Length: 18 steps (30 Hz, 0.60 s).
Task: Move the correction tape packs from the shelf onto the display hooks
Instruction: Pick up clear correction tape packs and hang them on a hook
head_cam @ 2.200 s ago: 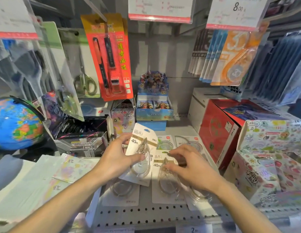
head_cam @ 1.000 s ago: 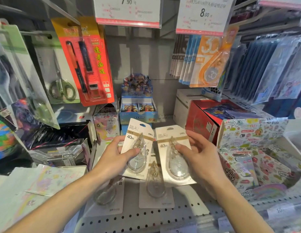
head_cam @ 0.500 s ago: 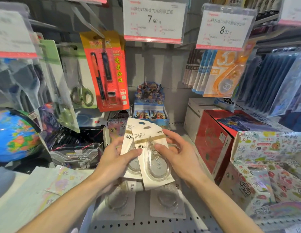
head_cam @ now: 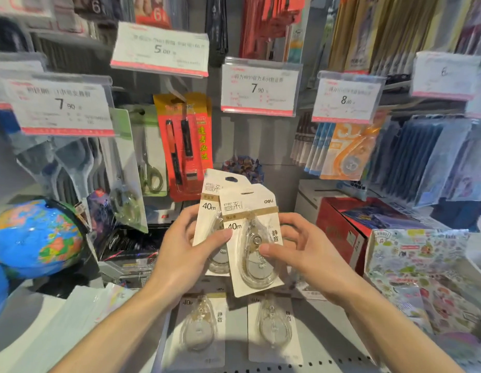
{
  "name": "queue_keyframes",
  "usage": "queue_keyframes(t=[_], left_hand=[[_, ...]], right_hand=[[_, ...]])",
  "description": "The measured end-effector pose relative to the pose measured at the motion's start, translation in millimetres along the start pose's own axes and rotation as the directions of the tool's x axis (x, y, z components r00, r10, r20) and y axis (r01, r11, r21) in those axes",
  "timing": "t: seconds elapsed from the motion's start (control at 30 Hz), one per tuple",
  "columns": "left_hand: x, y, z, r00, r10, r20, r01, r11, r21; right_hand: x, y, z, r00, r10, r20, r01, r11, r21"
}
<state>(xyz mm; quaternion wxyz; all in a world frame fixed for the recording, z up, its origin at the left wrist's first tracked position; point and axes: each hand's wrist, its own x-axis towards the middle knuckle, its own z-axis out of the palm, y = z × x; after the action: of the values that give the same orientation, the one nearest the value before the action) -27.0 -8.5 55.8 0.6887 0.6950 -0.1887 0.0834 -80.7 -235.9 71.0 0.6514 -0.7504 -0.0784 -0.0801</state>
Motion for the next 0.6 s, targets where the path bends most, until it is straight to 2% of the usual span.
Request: queue_keyframes(t=[0.3, 0.6], left_hand=[[-10.7, 52.8, 55.3, 0.979, 0.196, -0.062, -0.183, 0.967, 0.180], [-11.9, 93.6, 129.8, 0.952, 0.250, -0.176, -0.194, 0.939, 0.285]], right_hand=[[-10.9, -25.8, -87.1, 0.960, -0.277, -0.041, 0.276, 0.960, -0.044], [-22.7, -35.3, -175.0, 0.929, -0.367, -0.059, 0.359, 0.927, -0.106]])
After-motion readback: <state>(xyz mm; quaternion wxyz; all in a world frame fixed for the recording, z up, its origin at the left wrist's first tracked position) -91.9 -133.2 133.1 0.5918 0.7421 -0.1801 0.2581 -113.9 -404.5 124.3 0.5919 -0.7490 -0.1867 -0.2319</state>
